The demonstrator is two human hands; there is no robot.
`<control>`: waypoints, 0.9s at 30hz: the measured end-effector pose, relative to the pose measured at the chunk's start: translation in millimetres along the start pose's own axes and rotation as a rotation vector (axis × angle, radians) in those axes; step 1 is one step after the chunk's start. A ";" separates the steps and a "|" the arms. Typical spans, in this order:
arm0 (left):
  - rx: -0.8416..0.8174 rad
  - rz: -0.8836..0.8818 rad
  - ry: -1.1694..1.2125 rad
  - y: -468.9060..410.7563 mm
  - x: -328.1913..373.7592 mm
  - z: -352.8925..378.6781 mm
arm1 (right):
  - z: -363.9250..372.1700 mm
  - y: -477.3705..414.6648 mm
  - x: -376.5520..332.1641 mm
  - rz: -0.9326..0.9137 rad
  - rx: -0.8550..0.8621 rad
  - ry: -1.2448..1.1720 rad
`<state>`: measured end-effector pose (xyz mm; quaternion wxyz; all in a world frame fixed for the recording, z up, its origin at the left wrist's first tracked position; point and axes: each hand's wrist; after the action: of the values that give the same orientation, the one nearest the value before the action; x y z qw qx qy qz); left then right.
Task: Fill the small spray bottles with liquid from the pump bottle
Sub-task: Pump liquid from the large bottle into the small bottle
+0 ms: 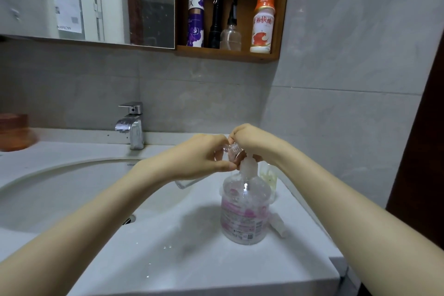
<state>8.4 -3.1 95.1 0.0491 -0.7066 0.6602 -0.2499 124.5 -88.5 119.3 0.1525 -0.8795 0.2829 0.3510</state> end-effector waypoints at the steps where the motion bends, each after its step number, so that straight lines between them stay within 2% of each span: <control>1: 0.000 -0.002 -0.012 -0.2 -0.1 -0.9 | -0.2 -1.2 -0.8 0.002 0.004 -0.001; 10: -0.014 -0.016 -0.019 1.2 0.5 4.9 | 5.4 3.0 7.4 0.043 -0.003 -0.074; 20: 0.037 -0.014 0.031 0.2 2.5 1.3 | -0.9 4.5 -2.9 0.055 0.023 -0.036; 27: 0.012 -0.036 0.044 2.9 3.4 2.3 | 2.4 6.9 -3.0 0.085 0.016 -0.011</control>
<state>6.7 -7.3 93.0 0.0344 -0.7121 0.6470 -0.2704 117.3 -91.6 119.3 0.1461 -0.8635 0.3219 0.3597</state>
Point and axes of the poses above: each hand's wrist, its own y-axis away from the middle knuckle, its own z-axis out of the palm, x = y × z, and after that the axes turned 3 degrees about y, right-handed
